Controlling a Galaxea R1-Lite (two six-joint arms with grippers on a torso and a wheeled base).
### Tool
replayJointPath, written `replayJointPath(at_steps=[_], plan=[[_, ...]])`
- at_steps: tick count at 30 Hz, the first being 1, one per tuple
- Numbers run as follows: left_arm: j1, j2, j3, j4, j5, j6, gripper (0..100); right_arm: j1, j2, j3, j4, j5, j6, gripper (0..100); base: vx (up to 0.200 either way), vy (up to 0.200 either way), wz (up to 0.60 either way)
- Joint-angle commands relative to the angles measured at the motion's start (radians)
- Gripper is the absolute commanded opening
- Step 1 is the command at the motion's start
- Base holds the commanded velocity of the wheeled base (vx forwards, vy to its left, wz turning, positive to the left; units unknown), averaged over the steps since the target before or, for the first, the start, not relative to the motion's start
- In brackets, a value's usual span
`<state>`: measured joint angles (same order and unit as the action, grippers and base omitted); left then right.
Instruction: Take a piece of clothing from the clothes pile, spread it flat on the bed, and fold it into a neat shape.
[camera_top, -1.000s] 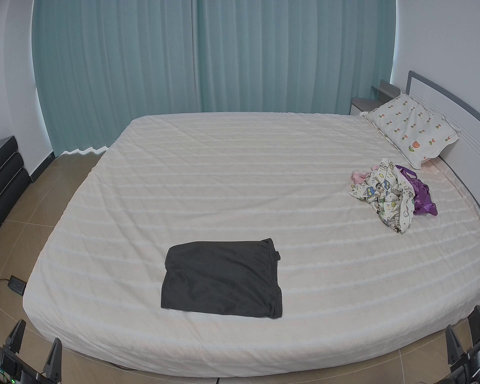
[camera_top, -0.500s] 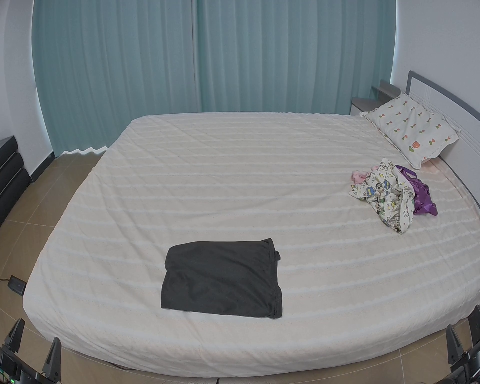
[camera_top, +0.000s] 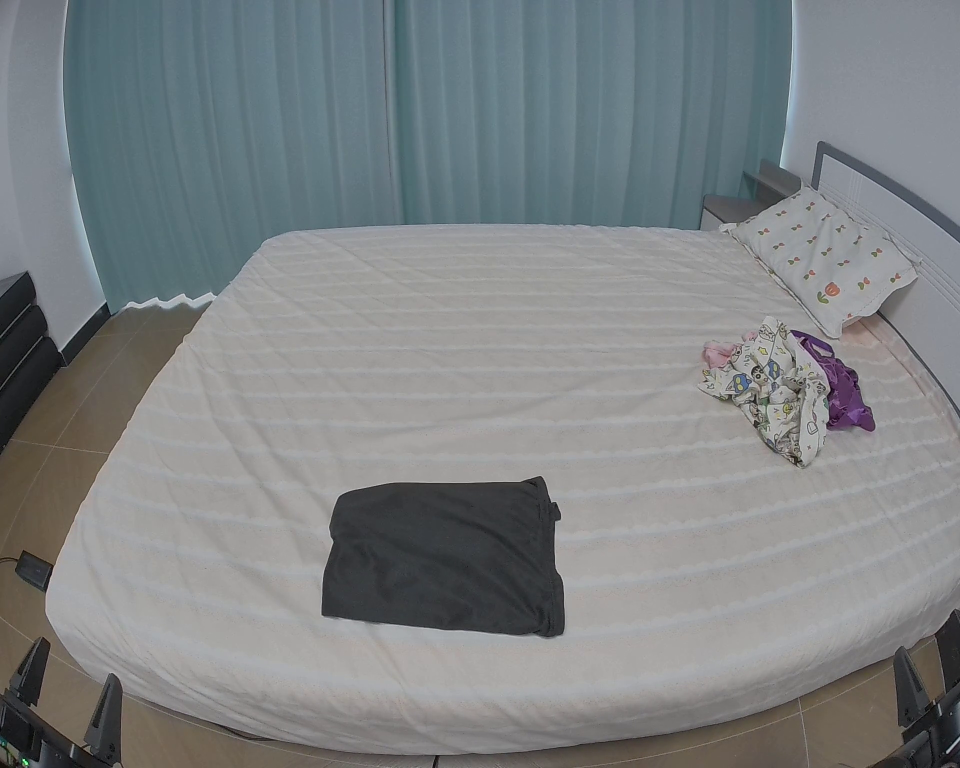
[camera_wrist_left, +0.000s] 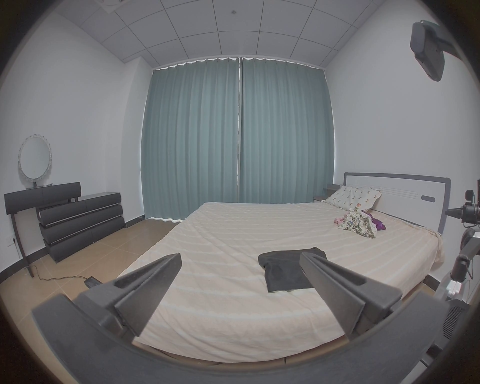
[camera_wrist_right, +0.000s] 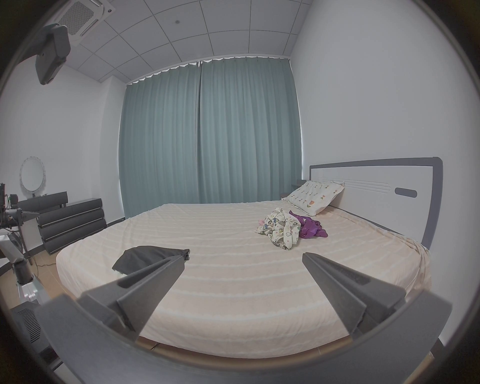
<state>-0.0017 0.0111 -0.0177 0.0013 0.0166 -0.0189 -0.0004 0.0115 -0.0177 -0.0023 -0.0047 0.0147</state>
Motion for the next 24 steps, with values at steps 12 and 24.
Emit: replayJointPath(at_steps=[12, 24], plan=[[0.000, -0.011, 0.016, -0.001, -0.001, 0.005, 100, 0.000, -0.011, 0.018, 0.001, 0.000, 0.002, 100, 0.000, 0.000, 0.00], [0.000, -0.011, 0.016, -0.001, -0.003, 0.013, 100, 0.000, -0.011, 0.018, 0.001, 0.000, 0.001, 100, 0.000, 0.000, 0.00]])
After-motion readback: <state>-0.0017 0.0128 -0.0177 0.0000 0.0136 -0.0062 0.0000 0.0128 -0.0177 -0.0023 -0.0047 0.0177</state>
